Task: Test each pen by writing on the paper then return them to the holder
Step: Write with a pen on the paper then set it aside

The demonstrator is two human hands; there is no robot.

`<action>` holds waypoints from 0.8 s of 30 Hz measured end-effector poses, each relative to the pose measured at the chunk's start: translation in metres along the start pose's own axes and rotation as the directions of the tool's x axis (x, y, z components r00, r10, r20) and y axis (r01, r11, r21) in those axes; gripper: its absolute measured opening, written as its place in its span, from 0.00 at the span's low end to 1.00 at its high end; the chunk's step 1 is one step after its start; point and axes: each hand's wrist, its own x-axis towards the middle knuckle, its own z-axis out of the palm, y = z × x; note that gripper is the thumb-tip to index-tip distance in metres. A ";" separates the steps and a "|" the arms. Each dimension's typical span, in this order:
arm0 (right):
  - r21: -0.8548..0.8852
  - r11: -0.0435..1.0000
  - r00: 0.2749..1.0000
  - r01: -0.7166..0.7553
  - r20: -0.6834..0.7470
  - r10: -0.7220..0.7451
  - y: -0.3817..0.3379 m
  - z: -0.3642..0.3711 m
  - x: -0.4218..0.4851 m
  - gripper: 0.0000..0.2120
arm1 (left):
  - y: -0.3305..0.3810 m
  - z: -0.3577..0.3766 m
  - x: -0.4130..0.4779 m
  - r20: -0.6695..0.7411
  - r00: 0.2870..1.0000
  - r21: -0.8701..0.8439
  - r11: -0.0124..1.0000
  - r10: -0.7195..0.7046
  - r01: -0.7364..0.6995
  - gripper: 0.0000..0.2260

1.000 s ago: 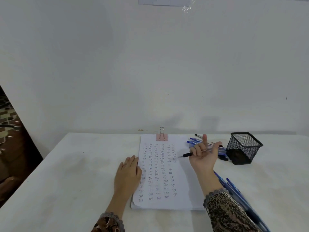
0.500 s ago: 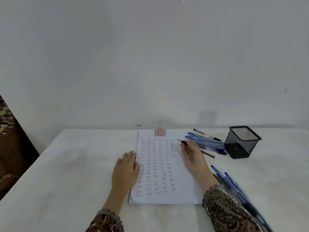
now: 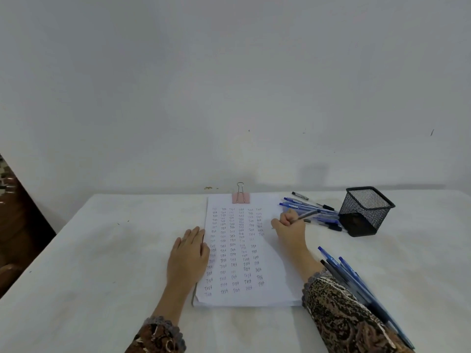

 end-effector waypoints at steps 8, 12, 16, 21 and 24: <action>-0.054 0.998 0.991 -0.012 0.136 0.019 -0.001 0.017 -0.009 0.24 | -0.004 0.006 0.000 -0.040 0.999 0.016 1.000 0.003 -0.003 0.39; -0.080 0.997 0.987 -0.017 0.159 0.029 0.003 0.016 -0.007 0.24 | -0.001 0.005 0.001 -0.042 0.999 0.017 1.000 -0.004 0.005 0.35; -0.145 0.989 0.977 0.024 0.212 0.007 0.003 0.017 -0.009 0.24 | -0.001 0.004 0.000 -0.033 0.999 0.018 1.000 -0.002 0.003 0.29; -0.149 0.988 0.983 0.040 0.184 -0.012 0.002 0.017 -0.010 0.24 | -0.003 0.004 -0.001 -0.059 0.998 0.006 1.000 0.014 -0.014 0.33; -0.171 0.985 0.976 0.037 0.218 0.001 0.002 0.016 -0.010 0.24 | -0.003 0.005 0.000 -0.044 0.999 0.013 1.000 0.011 -0.010 0.32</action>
